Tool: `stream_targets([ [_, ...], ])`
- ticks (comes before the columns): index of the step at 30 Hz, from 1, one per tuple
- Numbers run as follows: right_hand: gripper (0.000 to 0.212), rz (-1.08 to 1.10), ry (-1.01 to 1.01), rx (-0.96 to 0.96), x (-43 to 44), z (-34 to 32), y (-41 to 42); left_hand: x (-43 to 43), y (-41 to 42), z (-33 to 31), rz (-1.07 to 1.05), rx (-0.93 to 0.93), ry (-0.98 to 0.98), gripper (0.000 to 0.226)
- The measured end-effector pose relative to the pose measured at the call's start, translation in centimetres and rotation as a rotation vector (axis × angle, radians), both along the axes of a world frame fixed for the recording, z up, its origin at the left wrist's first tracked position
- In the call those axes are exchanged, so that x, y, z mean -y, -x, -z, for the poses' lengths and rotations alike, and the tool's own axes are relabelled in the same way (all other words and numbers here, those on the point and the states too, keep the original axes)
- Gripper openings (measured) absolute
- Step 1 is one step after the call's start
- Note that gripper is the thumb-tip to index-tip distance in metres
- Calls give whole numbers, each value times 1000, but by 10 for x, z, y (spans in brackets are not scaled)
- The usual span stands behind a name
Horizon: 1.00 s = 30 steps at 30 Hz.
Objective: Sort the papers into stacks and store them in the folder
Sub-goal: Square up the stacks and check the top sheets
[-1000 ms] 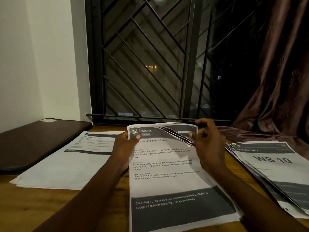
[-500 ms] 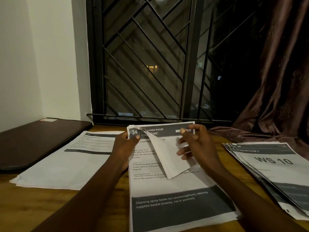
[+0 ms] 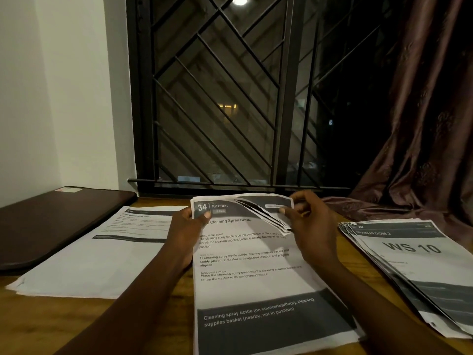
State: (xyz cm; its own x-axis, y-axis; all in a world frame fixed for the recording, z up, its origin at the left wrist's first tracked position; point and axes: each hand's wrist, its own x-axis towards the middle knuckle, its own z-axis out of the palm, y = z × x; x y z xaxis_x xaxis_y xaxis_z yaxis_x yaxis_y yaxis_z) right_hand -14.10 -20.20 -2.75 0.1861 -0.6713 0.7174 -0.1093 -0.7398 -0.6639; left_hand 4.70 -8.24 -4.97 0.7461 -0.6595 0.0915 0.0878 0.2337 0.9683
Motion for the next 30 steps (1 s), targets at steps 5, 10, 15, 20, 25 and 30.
stream_targets([
  [5, 17, 17, -29, 17, 2, -2, 0, 2, -1, 0, -9, 10, -6, 22],
  [10, 18, 73, 202, -47, 3, -4, 2, 1, -1, -2, -23, 2, -1, 21],
  [15, 21, -484, -114, -112, -1, -6, 5, 1, -1, 0, -21, -6, 4, 22],
  [20, 47, -637, -369, -143, -14, -15, 5, 0, 0, 0, -29, 2, 9, 18],
  [25, 42, -414, -384, -174, -14, -4, -1, 0, -1, 0, -28, 11, 4, 18],
  [30, 85, -189, -361, -109, -3, 7, -9, 0, -2, 1, -8, 18, 14, 20],
])
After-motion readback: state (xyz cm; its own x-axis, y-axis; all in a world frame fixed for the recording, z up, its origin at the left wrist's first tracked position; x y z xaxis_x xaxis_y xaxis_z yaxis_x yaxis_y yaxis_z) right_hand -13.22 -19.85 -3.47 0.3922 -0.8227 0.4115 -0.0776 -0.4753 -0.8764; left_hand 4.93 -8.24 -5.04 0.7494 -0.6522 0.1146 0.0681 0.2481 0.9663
